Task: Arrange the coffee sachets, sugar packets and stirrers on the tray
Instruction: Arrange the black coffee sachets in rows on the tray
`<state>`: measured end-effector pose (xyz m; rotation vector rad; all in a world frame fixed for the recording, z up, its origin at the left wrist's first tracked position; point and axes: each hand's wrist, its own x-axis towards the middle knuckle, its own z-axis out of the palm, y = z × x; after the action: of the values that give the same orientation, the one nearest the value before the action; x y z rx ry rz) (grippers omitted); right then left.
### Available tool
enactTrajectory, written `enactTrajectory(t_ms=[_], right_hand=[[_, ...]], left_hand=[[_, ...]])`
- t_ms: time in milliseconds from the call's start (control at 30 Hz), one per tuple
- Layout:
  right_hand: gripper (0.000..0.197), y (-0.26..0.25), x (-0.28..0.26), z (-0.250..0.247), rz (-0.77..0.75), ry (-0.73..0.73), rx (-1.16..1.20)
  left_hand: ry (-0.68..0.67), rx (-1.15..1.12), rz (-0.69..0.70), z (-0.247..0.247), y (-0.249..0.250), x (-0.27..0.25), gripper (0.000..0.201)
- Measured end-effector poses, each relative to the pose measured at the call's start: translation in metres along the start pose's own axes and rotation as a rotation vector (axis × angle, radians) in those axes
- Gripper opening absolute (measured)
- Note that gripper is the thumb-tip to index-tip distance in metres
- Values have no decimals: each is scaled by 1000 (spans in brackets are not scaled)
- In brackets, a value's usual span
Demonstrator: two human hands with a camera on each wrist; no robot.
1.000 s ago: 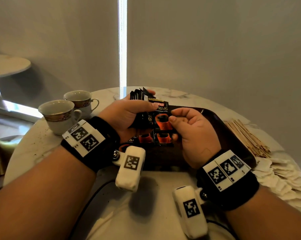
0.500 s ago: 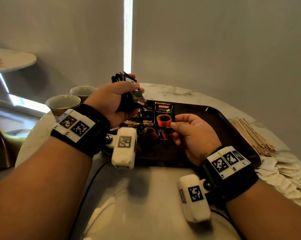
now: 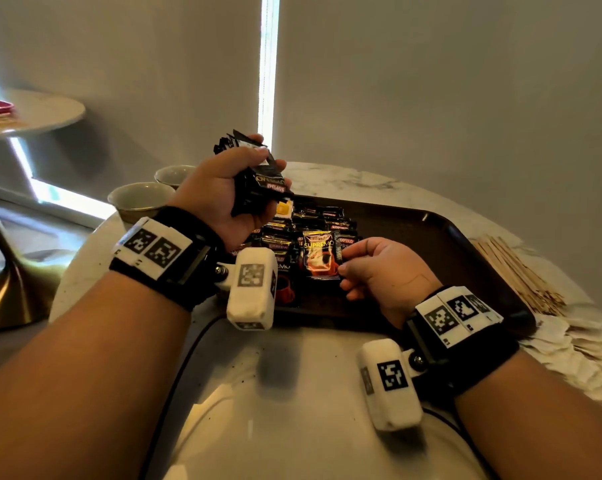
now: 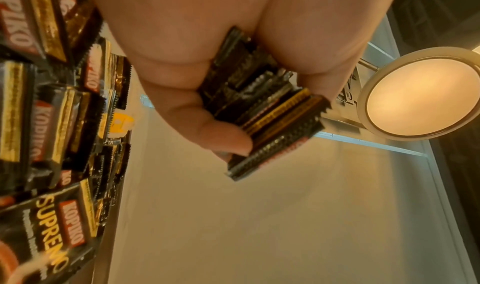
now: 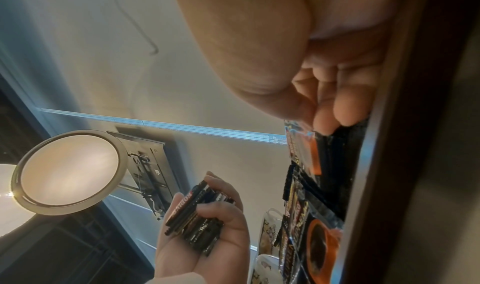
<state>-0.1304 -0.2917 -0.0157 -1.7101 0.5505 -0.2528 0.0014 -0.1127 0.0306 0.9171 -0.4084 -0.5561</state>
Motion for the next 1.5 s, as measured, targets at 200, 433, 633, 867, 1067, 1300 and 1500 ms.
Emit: enactTrajectory(t_ms=[200,433,633,867,1067,1300,1500], right_hand=[[24,-1,-1,3,9,-7,-69],[25,-3,-4,6,29,-9,-45],[27,-6,-7,5,18,-23,-61],[27,-4,-5,5,6,-38,-36],[23,1,-2,2,-37,1,9],[36,-2,-12,-6,-318,11,123],[61,-6,-16,-15,-565,-5,2]], left_hand=[[-20,-10,-3,-1,-5,3,29],[-2,14,-12,-1,-7,3,25],[9,19,-25,-1,-8,3,30],[6,37,-38,1,-11,3,30],[-17,7,-144,6,-13,-1,37],[-93,-3,-204,19,-22,-7,27],[-196,112,-292,26,-28,-13,37]])
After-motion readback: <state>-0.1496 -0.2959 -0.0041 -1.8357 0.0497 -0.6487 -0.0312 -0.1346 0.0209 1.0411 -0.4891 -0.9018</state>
